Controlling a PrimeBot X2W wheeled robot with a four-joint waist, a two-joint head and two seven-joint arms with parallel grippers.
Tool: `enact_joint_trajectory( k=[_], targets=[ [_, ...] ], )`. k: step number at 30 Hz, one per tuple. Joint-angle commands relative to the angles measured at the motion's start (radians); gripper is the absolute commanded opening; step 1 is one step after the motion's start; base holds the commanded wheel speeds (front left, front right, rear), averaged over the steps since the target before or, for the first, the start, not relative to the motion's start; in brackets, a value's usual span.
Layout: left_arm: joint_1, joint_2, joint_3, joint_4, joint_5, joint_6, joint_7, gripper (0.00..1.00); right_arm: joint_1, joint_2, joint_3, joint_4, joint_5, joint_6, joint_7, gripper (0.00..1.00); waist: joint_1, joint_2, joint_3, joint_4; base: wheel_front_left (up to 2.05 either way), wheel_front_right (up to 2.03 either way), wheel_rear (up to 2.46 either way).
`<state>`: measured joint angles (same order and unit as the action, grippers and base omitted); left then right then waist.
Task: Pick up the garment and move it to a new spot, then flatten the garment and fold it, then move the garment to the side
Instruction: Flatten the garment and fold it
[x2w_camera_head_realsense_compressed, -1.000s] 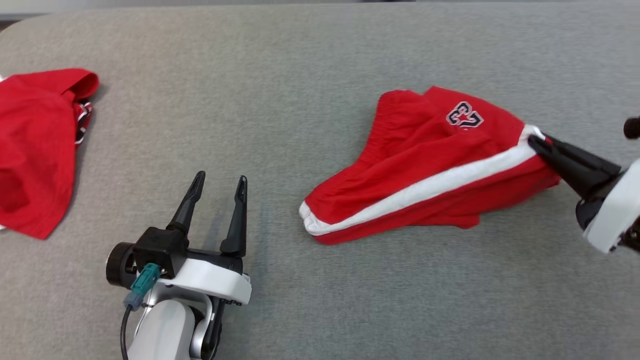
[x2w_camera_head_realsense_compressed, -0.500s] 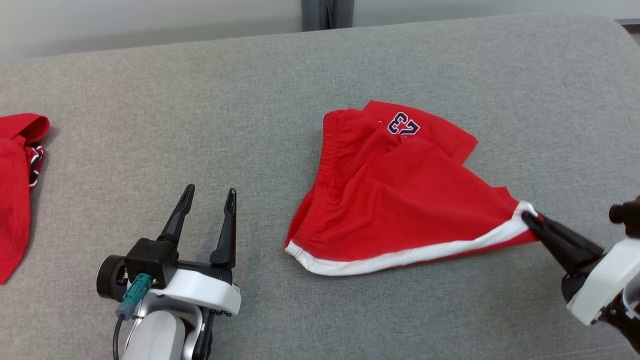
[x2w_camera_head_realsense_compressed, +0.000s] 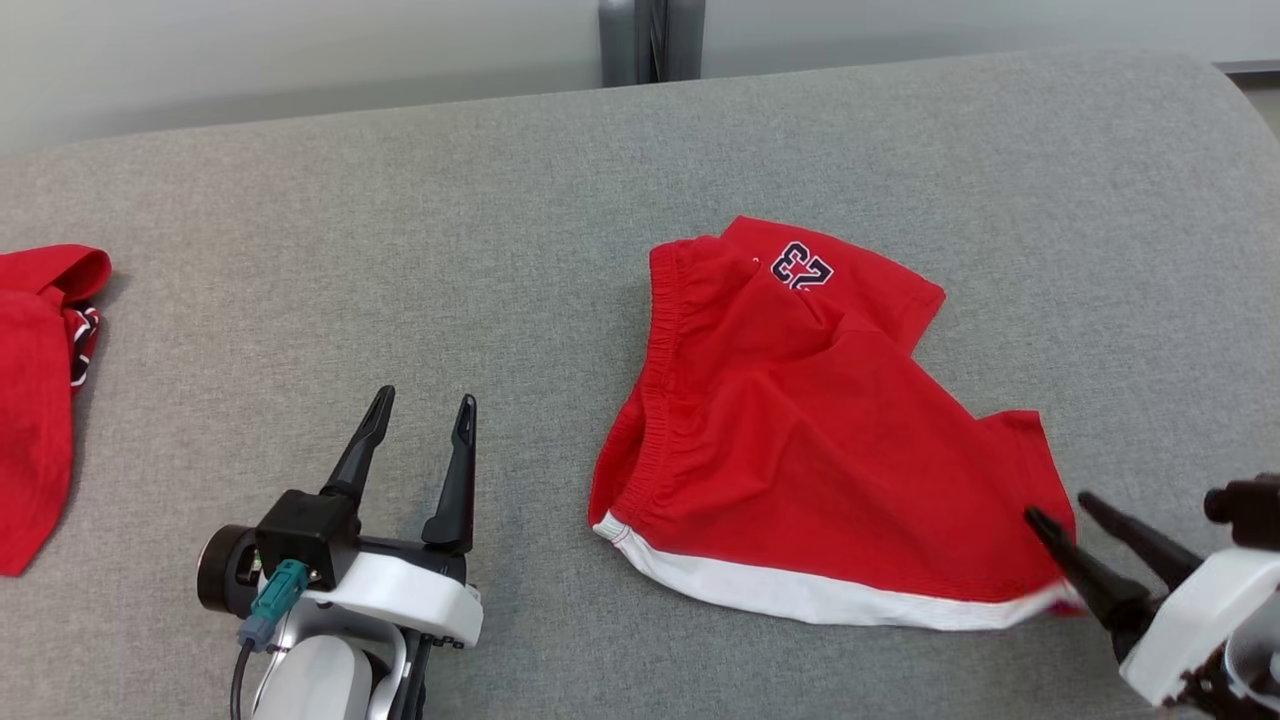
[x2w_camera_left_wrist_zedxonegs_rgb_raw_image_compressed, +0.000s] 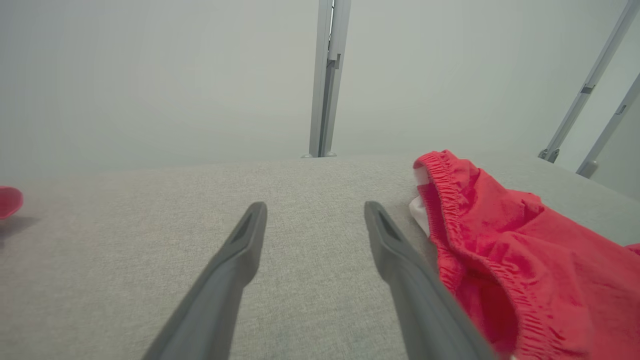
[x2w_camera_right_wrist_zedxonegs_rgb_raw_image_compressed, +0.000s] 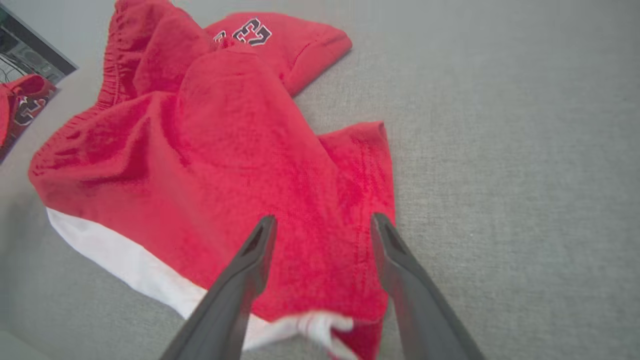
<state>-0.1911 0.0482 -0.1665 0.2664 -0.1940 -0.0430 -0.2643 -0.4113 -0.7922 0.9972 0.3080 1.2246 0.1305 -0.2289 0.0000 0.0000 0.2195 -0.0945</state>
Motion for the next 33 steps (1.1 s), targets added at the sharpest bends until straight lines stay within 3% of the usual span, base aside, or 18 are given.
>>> enact_joint_trajectory(
  k=[1,7,13,18,22,23,28,33],
  targets=[
    [0.011,0.004,0.001,0.000,0.002,0.001,0.000,1.00,-0.005,0.003,-0.020,-0.004,0.008,0.001,-0.009,1.00,0.0000,0.0000,-0.004,0.001,0.00,0.00,0.00],
    [0.025,0.004,0.003,0.004,0.001,0.006,0.000,1.00,-0.020,0.018,-0.185,-0.063,-0.002,0.001,-0.035,1.00,0.0000,0.0000,-0.023,-0.002,0.00,0.00,0.00],
    [0.036,0.004,-0.005,-0.006,-0.007,0.007,0.000,1.00,0.045,0.119,-0.483,-0.042,-0.208,0.001,-0.037,1.00,0.0000,0.0000,-0.030,-0.008,0.00,0.00,0.00],
    [0.040,0.004,-0.020,-0.011,-0.012,0.008,0.000,1.00,0.150,0.281,-0.717,-0.036,-0.408,0.001,-0.037,1.00,0.0000,0.0000,-0.024,-0.014,0.00,0.00,0.00],
    [0.038,0.004,-0.036,-0.010,-0.011,0.001,0.000,1.00,0.258,0.441,-0.895,-0.060,-0.534,0.001,-0.038,1.00,0.0000,0.0000,-0.018,-0.016,0.00,0.00,0.00],
    [0.038,0.004,-0.043,-0.010,-0.013,0.001,0.000,1.00,0.324,0.487,-0.927,-0.078,-0.612,0.001,-0.038,1.00,0.0000,0.0000,-0.018,-0.015,0.00,0.00,0.00],
    [0.034,0.004,-0.054,-0.012,-0.015,0.000,0.000,1.00,0.430,0.571,-0.950,-0.095,-0.701,0.001,-0.038,1.00,0.0000,0.0000,-0.007,-0.020,0.00,0.00,0.00],
    [0.030,0.004,-0.058,-0.009,-0.012,-0.005,0.000,1.00,0.463,0.575,-0.926,-0.078,-0.718,0.001,-0.038,1.00,0.0000,0.0000,-0.004,-0.022,0.00,0.00,0.00]
  ],
)
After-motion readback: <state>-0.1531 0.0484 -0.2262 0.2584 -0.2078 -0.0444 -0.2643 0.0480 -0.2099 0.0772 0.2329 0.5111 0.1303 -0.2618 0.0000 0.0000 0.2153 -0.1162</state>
